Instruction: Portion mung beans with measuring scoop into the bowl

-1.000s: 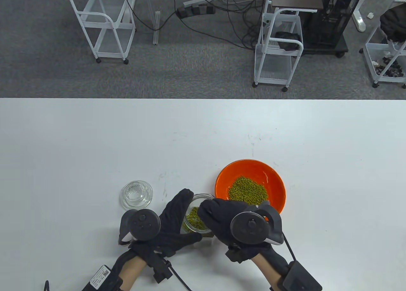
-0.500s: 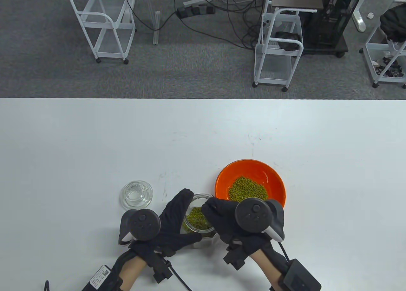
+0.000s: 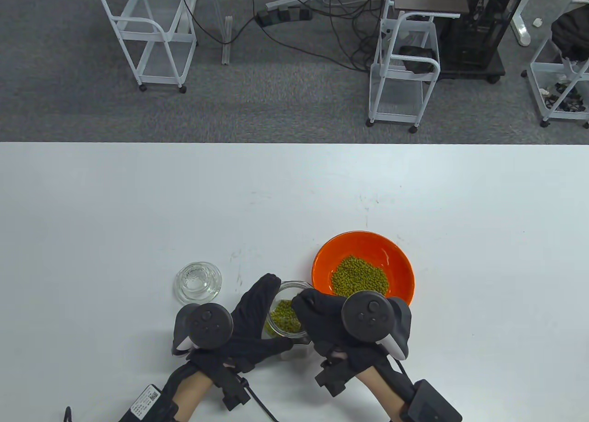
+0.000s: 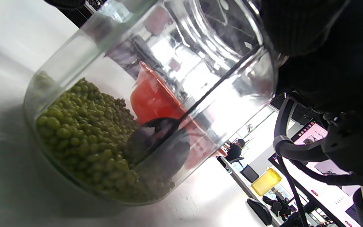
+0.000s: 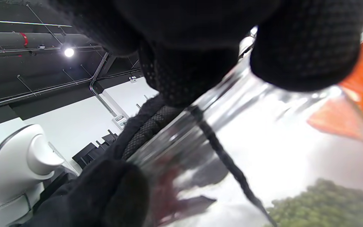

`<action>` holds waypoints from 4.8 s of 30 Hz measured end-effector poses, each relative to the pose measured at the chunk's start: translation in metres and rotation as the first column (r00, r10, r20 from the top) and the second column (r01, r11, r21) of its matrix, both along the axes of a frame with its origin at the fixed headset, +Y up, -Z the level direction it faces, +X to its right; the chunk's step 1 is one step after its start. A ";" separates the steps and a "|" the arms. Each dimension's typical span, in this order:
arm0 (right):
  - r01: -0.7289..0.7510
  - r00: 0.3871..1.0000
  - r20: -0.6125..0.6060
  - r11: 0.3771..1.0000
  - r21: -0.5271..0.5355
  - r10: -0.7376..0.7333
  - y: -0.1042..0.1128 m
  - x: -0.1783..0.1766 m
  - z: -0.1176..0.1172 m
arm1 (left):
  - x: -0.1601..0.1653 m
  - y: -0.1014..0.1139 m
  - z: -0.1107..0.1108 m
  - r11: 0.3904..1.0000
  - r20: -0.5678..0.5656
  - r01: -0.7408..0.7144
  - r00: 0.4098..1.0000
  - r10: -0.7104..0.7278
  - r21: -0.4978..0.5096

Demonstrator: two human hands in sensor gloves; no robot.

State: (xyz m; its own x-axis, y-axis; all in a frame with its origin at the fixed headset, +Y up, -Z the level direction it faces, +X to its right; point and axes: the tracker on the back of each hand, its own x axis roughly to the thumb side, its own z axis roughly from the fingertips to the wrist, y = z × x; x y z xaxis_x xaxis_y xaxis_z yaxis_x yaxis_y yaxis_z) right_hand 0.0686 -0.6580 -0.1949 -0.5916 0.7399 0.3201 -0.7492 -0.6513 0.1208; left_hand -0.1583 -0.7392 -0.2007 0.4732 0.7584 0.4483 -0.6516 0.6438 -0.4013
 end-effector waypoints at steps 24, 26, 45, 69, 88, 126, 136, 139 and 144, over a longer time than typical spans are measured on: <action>0.294 0.956 0.105 0.908 -0.298 -0.275 -0.024 0.008 -0.018 | 0.000 0.000 0.000 1.000 0.001 0.001 1.000 -0.001 0.001; 0.332 0.943 0.120 0.886 -0.323 -0.309 -0.026 0.012 -0.019 | 0.000 0.000 0.000 1.000 0.001 0.001 1.000 -0.001 0.001; 0.525 0.850 0.195 0.764 -0.375 -0.489 -0.035 0.050 -0.035 | 0.000 0.000 0.000 1.000 0.001 0.001 1.000 -0.001 0.001; 0.721 0.681 0.338 0.517 -0.461 -0.649 -0.068 0.085 -0.053 | 0.000 0.000 0.000 1.000 -0.001 0.002 1.000 -0.002 0.001; 0.814 0.556 0.347 0.410 -0.411 -0.755 -0.067 0.116 -0.060 | 0.000 0.000 0.000 1.000 -0.001 0.002 1.000 -0.002 0.002; 0.857 0.469 0.530 0.509 -0.081 -0.706 -0.093 0.235 -0.067 | 0.000 -0.001 0.000 1.000 0.004 -0.023 1.000 0.023 -0.013; 0.729 0.628 0.484 0.678 -0.092 -0.609 -0.086 0.219 -0.070 | 0.000 -0.001 -0.001 0.999 0.014 -0.035 0.999 0.035 -0.019; 0.682 0.658 0.480 0.730 -0.052 -0.580 -0.081 0.210 -0.070 | -0.001 -0.001 -0.001 0.999 0.014 -0.037 0.999 0.037 -0.018; 0.564 0.738 0.453 0.826 -0.007 -0.500 -0.070 0.197 -0.069 | -0.001 -0.001 -0.001 0.999 0.016 -0.040 0.999 0.040 -0.020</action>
State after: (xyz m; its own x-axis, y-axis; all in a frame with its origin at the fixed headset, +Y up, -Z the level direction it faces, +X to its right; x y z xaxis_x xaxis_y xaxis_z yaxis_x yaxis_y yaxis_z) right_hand 0.2653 -0.7283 -0.2641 -0.1381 0.9903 0.0117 -0.9648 -0.1319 -0.2274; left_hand -0.1595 -0.7401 -0.2017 0.4350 0.7853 0.4406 -0.6701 0.6091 -0.4242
